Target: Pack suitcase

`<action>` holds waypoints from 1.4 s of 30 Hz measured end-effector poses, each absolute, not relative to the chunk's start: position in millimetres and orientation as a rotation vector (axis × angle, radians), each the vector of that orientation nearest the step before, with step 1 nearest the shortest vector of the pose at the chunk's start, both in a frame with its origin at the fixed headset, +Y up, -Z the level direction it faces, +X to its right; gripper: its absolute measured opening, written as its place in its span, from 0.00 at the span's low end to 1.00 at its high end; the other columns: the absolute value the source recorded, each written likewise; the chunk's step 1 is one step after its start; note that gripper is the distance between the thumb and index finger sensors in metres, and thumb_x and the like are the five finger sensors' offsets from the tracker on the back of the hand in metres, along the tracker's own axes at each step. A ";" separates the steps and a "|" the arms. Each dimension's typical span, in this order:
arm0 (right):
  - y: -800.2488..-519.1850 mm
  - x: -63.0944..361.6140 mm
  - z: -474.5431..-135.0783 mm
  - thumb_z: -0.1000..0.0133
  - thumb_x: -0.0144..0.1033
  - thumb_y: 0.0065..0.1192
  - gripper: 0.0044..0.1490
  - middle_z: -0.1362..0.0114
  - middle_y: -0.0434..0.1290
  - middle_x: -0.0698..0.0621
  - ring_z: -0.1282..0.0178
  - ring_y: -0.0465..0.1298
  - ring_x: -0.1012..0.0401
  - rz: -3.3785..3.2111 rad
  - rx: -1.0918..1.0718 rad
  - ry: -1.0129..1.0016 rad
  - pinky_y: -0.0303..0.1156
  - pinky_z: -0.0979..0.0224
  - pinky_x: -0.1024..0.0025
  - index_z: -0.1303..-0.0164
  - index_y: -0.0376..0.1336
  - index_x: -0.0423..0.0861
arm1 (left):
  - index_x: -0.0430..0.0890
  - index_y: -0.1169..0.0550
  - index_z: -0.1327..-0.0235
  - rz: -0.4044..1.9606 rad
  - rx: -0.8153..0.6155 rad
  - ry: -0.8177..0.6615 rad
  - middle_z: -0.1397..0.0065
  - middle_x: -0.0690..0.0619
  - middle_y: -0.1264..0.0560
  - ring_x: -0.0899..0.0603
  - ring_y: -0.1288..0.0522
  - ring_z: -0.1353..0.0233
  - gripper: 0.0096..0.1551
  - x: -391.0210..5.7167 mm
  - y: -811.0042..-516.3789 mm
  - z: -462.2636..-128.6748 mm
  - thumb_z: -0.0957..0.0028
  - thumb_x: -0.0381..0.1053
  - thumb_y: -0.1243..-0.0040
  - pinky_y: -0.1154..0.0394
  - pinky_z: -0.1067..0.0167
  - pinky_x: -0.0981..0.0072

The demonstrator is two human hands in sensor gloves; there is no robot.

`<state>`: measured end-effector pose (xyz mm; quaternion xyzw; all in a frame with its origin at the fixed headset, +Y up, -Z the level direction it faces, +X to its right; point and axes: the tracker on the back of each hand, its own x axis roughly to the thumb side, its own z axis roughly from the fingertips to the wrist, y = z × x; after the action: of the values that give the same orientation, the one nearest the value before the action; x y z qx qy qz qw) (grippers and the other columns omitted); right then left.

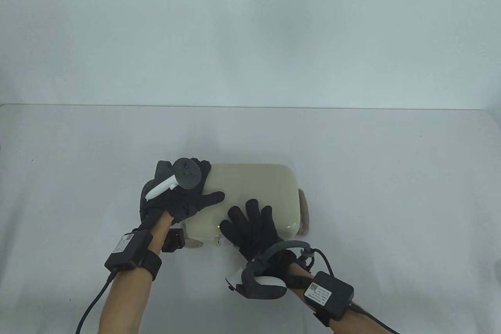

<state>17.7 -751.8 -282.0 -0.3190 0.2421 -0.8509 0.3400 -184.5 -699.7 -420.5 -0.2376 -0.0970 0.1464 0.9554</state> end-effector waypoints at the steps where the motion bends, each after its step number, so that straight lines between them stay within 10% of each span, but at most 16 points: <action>1: -749.8 18.4 -282.4 0.45 0.66 0.47 0.69 0.12 0.36 0.35 0.15 0.54 0.32 -2.211 -0.851 0.605 0.59 0.21 0.34 0.23 0.18 0.37 | 0.56 0.70 0.20 0.296 -0.484 -0.196 0.12 0.47 0.72 0.29 0.64 0.12 0.63 -184.5 -699.7 -420.5 0.56 0.84 0.61 0.49 0.19 0.35; 6: -734.9 25.2 -286.8 0.42 0.62 0.26 0.49 0.11 0.33 0.42 0.11 0.48 0.36 -2.384 -0.903 0.450 0.53 0.16 0.36 0.22 0.20 0.49 | 0.57 0.70 0.20 0.312 -0.484 -0.197 0.12 0.47 0.72 0.29 0.64 0.12 0.63 -185.0 -700.2 -420.2 0.55 0.84 0.61 0.49 0.19 0.35; 14: -733.4 27.5 -290.1 0.40 0.55 0.22 0.40 0.11 0.34 0.48 0.11 0.49 0.41 -2.436 -0.908 0.501 0.52 0.15 0.40 0.22 0.23 0.55 | 0.56 0.69 0.19 0.335 -0.475 -0.219 0.13 0.46 0.73 0.27 0.65 0.13 0.63 -185.3 -701.7 -419.8 0.54 0.83 0.60 0.49 0.19 0.35; 22: -703.4 29.6 -292.7 0.45 0.65 0.25 0.49 0.10 0.40 0.51 0.10 0.53 0.44 -2.580 -0.967 0.299 0.55 0.15 0.41 0.19 0.28 0.53 | 0.55 0.65 0.18 0.354 -0.432 -0.226 0.11 0.46 0.67 0.32 0.66 0.13 0.59 -189.2 -687.0 -415.2 0.52 0.80 0.59 0.53 0.19 0.37; 31: -631.6 82.8 -298.0 0.47 0.71 0.30 0.55 0.10 0.48 0.46 0.11 0.56 0.41 -3.099 -0.830 0.179 0.55 0.17 0.37 0.15 0.38 0.49 | 0.52 0.61 0.16 0.264 -0.041 -0.355 0.11 0.44 0.64 0.32 0.63 0.13 0.58 -185.3 -630.3 -330.0 0.51 0.78 0.59 0.51 0.19 0.39; 42: -650.3 137.1 -290.8 0.48 0.75 0.28 0.62 0.09 0.38 0.40 0.12 0.43 0.32 -3.299 -0.658 0.072 0.47 0.19 0.31 0.14 0.31 0.43 | 0.46 0.63 0.17 0.090 -0.023 -0.401 0.13 0.40 0.66 0.29 0.66 0.15 0.61 -185.8 -654.4 -276.8 0.51 0.79 0.61 0.53 0.20 0.39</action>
<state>137.1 -650.3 -290.8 -0.1942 0.0211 -0.9744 -0.1116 -185.8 -654.4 -276.8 -0.0114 -0.1993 0.0447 0.9789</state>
